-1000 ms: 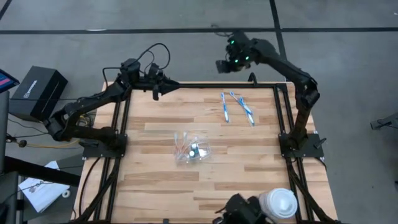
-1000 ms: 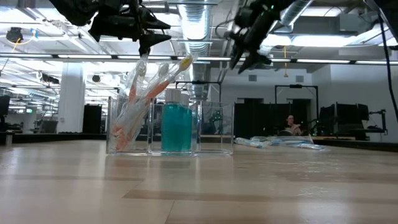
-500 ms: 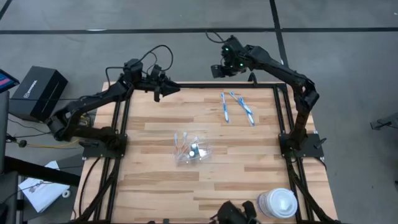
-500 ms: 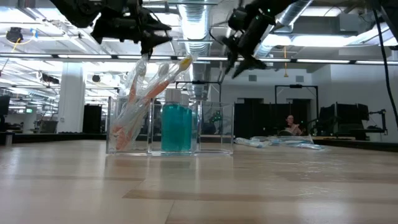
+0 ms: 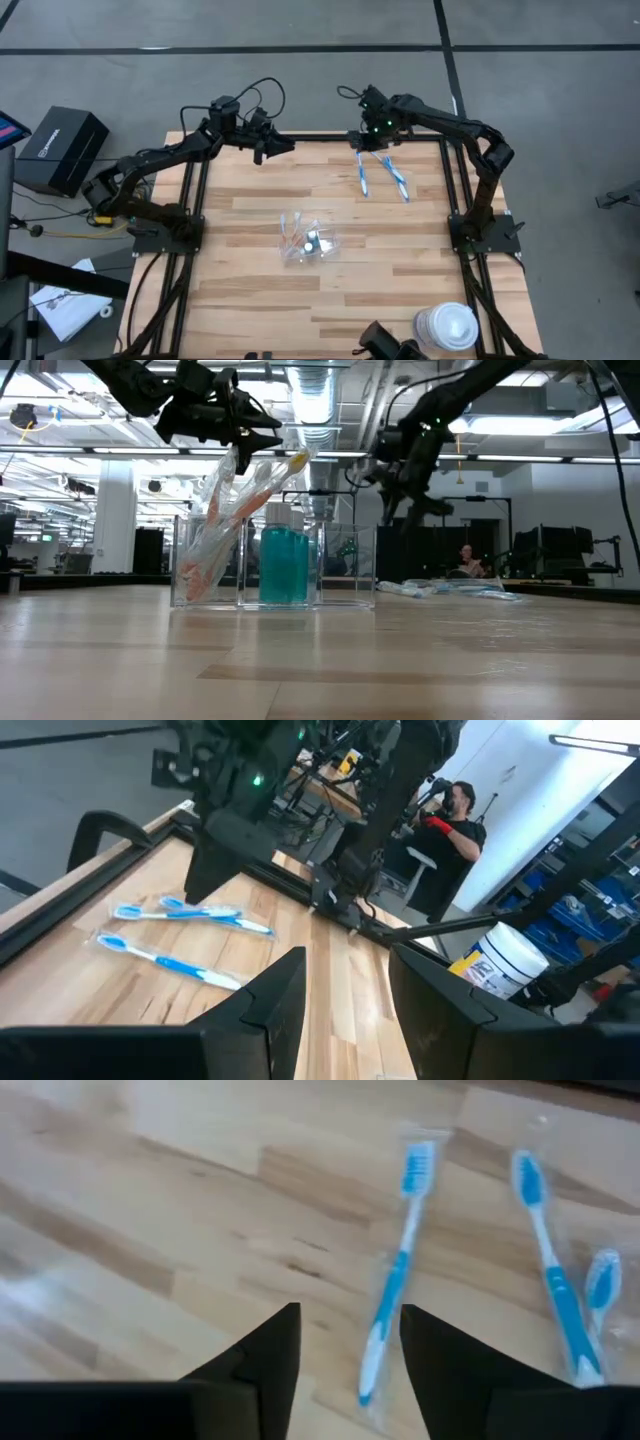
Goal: Pick & Place toothbrushing station
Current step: Put the top left blue toothbrush into the transparent organizer
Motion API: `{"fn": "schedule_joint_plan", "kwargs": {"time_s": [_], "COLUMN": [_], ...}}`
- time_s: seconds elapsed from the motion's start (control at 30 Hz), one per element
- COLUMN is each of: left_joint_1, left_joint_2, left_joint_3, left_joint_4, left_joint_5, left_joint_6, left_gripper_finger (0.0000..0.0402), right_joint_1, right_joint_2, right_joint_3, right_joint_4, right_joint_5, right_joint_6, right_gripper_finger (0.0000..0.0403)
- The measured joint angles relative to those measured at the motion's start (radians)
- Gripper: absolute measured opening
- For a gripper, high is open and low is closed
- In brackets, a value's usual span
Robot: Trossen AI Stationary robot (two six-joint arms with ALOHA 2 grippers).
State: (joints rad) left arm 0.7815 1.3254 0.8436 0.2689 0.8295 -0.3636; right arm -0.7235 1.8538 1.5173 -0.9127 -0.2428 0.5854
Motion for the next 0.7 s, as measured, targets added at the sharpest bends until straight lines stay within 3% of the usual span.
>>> {"fn": "schedule_joint_plan", "kwargs": {"time_s": [0.3,0.47,0.7], "left_joint_1": [0.0,0.0,0.0], "left_joint_2": [0.0,0.0,-0.001], "left_joint_3": [0.0,-0.001,-0.001], "left_joint_4": [0.0,-0.002,-0.002], "left_joint_5": [-0.02,-0.037,-0.04], "left_joint_6": [0.0,0.0,-0.012], "left_gripper_finger": [0.014,0.014,0.014], "right_joint_1": [-0.011,-0.03,-0.036], "right_joint_2": [0.0,0.014,0.085], "right_joint_3": [-0.084,-0.082,-0.079], "right_joint_4": [0.082,0.124,0.154], "right_joint_5": [0.003,-0.008,-0.131], "right_joint_6": [0.033,0.045,0.063], "right_gripper_finger": [0.0204,0.0201,0.0181]}}
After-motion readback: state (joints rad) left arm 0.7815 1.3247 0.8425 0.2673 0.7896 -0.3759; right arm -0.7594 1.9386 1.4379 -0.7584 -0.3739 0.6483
